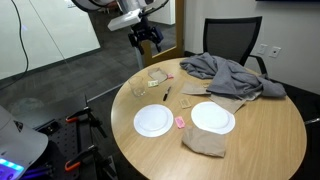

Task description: Take the pen out of the glass and put it on the table

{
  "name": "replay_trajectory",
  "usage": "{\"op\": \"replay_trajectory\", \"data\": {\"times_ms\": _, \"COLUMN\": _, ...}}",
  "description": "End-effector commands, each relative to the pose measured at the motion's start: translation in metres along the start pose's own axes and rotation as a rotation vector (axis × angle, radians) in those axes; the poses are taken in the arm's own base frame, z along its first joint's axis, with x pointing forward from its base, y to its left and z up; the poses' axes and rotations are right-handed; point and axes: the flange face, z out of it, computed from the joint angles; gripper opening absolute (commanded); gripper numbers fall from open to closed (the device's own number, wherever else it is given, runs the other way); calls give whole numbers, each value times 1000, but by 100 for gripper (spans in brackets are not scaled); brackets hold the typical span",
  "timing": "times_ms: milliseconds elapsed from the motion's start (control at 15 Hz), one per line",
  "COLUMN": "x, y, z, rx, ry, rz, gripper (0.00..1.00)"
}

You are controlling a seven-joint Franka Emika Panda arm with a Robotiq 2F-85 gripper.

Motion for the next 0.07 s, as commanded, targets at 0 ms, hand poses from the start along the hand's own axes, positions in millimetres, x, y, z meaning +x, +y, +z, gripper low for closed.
{"op": "replay_trajectory", "data": {"times_ms": 0, "x": 0, "y": 0, "z": 0, "rx": 1, "ry": -1, "rz": -1, "gripper": 100}}
